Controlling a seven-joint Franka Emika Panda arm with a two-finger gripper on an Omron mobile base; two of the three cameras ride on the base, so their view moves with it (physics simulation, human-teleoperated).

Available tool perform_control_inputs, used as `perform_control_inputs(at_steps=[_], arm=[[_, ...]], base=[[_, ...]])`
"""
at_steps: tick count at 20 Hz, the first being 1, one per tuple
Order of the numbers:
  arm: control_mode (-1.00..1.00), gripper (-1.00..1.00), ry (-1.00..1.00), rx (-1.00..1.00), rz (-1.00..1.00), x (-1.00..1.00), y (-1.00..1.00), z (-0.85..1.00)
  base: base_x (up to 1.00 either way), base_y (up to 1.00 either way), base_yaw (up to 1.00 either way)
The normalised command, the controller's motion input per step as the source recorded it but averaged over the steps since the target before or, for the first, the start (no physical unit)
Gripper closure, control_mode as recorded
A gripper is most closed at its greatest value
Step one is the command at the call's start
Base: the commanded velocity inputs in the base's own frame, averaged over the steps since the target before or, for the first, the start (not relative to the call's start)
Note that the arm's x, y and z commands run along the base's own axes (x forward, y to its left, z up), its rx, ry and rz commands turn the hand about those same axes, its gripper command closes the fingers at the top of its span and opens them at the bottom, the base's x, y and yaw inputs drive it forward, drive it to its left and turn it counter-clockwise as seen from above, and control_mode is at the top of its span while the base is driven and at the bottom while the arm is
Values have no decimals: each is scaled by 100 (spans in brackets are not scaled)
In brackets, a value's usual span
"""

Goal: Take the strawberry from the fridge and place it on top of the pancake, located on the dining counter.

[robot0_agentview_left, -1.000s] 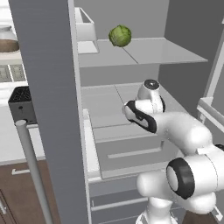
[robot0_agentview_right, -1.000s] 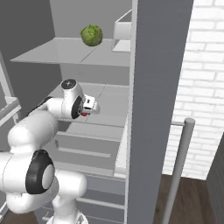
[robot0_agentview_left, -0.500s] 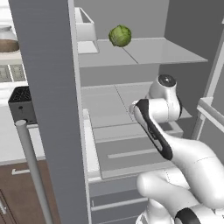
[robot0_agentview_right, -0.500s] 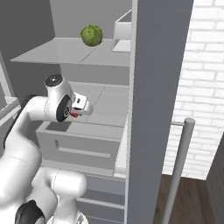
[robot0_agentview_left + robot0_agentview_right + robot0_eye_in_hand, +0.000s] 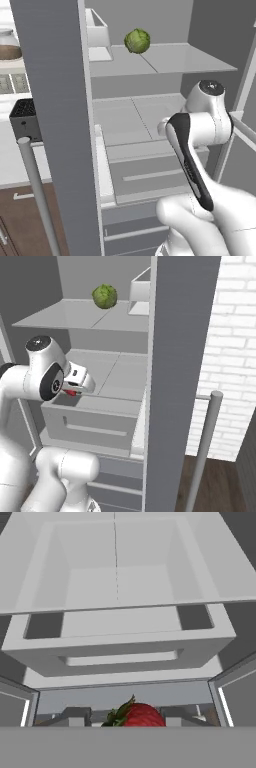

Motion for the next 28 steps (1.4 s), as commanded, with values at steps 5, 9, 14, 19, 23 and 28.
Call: perform_control_inputs(at_steps=[5, 9, 14, 19, 23, 28], arm=[[-100, 100, 0, 1, 0, -96, 0, 27], [-100, 100, 4, 0, 0, -64, -13, 14], [-100, 100, 0, 0, 0, -45, -22, 0], [-100, 100, 0, 0, 1, -22, -3, 0], [-100, 100, 0, 0, 0, 0, 0, 0], [-100, 100, 0, 0, 0, 0, 0, 0]], base=[[0, 0, 0], [0, 0, 0], [0, 0, 0], [0, 0, 0], [0, 0, 0], [0, 0, 0]])
